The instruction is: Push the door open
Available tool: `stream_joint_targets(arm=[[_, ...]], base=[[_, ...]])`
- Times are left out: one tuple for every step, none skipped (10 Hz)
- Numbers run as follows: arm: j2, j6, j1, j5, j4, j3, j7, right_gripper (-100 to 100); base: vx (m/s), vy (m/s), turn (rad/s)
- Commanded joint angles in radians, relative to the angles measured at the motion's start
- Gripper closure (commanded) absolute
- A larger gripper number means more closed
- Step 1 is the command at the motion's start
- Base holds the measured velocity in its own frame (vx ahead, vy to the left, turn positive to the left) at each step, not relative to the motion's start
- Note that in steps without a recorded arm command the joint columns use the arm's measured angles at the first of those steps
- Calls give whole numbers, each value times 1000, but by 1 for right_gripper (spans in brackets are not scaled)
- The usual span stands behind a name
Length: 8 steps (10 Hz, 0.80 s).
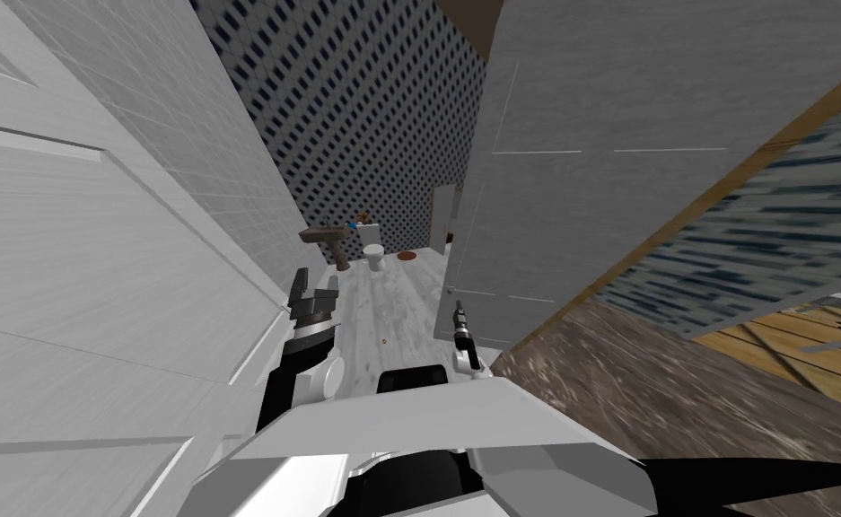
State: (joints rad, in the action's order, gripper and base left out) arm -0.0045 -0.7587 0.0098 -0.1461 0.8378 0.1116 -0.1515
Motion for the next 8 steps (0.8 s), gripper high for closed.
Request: stream_joint_targets(arm=[[-14, -12, 2, -3, -4, 6, -5, -100], [-14, -19, 2, -5, -7, 10, -9, -100], [-9, -25, 2, -8, -11, 14, -12, -100], [1, -31, 3, -10, -14, 18, -15, -100], [23, -39, 3, -12, -17, 23, -19, -100], [37, -43, 3, -14, -19, 25, -21, -100], [25, -42, -1, -13, -25, 24, -18, -100], [25, -42, -1, -13, -25, 24, -18, 100]], base=[[189, -87, 59], [197, -99, 64], [214, -83, 74], [211, -77, 63], [216, -78, 73], [249, -51, 46], [105, -15, -7], [-26, 5, 6]])
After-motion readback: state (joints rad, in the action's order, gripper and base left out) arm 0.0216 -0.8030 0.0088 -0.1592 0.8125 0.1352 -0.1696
